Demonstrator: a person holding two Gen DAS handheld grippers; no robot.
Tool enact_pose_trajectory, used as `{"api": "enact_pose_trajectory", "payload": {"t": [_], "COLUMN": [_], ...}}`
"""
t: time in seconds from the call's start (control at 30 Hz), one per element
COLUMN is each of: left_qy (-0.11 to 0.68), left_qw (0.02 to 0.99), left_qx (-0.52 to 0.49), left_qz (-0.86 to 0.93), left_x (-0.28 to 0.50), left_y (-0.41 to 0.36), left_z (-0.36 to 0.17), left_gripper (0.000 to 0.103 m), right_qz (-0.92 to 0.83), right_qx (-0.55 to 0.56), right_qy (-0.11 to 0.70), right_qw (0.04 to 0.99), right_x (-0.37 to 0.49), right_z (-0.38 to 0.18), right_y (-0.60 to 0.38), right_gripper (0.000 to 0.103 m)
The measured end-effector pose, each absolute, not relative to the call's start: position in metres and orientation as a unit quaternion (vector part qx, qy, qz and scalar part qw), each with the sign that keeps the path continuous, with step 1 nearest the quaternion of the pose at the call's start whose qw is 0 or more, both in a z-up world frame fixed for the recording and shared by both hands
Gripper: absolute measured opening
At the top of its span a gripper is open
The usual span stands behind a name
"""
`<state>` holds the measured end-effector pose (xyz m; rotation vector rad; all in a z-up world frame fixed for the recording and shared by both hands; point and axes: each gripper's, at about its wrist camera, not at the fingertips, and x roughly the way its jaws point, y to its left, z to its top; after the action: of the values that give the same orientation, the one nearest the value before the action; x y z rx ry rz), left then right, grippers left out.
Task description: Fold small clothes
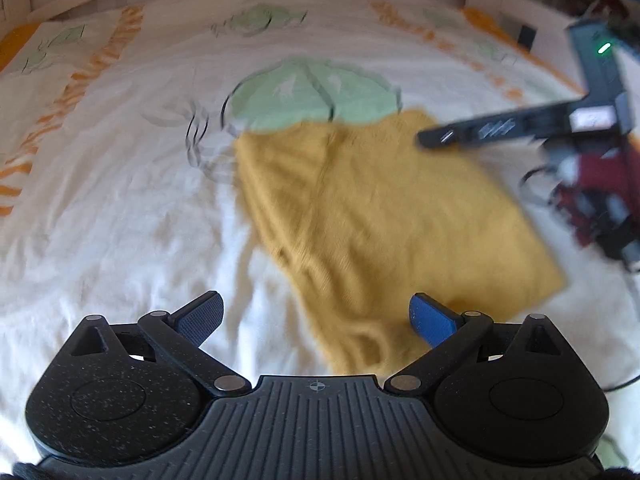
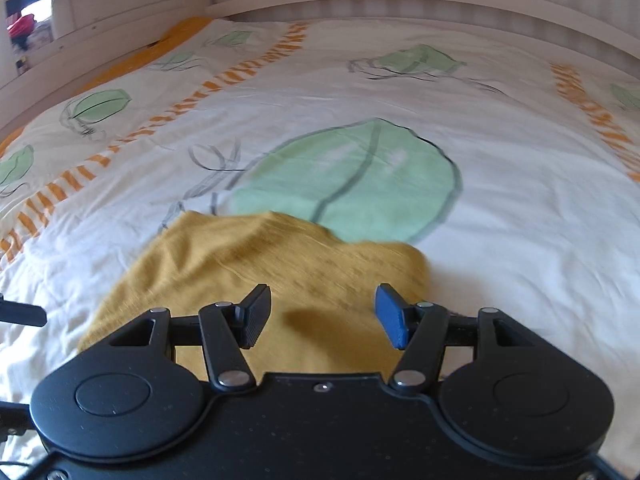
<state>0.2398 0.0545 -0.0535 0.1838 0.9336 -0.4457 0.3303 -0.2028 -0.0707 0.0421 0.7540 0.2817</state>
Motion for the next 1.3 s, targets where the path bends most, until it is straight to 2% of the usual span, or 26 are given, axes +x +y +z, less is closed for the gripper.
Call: {"api": "enact_pose_trajectory", "payload": {"t": [0.13, 0.2, 0.33, 0.4, 0.5, 0.73, 1.07, 1.13, 1.23, 1.27, 1.3], "left_qy": [0.495, 0.490, 0.460, 0.473, 0.496, 0.483, 0.467, 0.467, 0.477, 0.483, 0.487], "left_qw": [0.849, 0.856, 0.869, 0.851, 0.821, 0.829, 0.819, 0.812, 0.794, 0.787, 0.780], "left_qx": [0.049, 0.014, -0.059, -0.120, -0.179, -0.163, -0.175, -0.195, -0.233, -0.242, -0.250], "left_qz": [-0.176, -0.164, -0.174, -0.196, -0.221, -0.229, -0.284, -0.292, -0.294, -0.299, -0.303], "left_x": [0.254, 0.256, 0.259, 0.263, 0.269, 0.279, 0.286, 0.285, 0.282, 0.281, 0.278], "left_y": [0.071, 0.078, 0.090, 0.094, 0.089, 0.062, 0.047, 0.052, 0.061, 0.063, 0.065], "left_z": [-0.070, -0.064, -0.054, -0.059, -0.072, -0.083, -0.091, -0.092, -0.096, -0.097, -0.098], "left_gripper": [0.100, 0.088, 0.088, 0.088, 0.088, 0.088, 0.088, 0.086, 0.072, 0.065, 0.056], "right_qz": [0.122, 0.118, 0.132, 0.148, 0.162, 0.207, 0.263, 0.264, 0.266, 0.261, 0.251], "right_qx": [0.044, 0.066, 0.117, 0.149, 0.195, 0.278, 0.299, 0.299, 0.309, 0.310, 0.311], "right_qy": [0.375, 0.377, 0.382, 0.385, 0.391, 0.396, 0.380, 0.378, 0.377, 0.379, 0.383], "right_qw": [0.918, 0.916, 0.907, 0.899, 0.885, 0.850, 0.835, 0.835, 0.831, 0.832, 0.833], "right_x": [0.324, 0.322, 0.325, 0.328, 0.333, 0.343, 0.357, 0.358, 0.355, 0.353, 0.352], "right_z": [-0.074, -0.076, -0.082, -0.087, -0.096, -0.121, -0.128, -0.128, -0.127, -0.126, -0.127], "right_y": [-0.225, -0.236, -0.250, -0.255, -0.260, -0.270, -0.259, -0.258, -0.262, -0.264, -0.268], "right_gripper": [0.067, 0.070, 0.074, 0.080, 0.080, 0.082, 0.103, 0.103, 0.101, 0.094, 0.077]}}
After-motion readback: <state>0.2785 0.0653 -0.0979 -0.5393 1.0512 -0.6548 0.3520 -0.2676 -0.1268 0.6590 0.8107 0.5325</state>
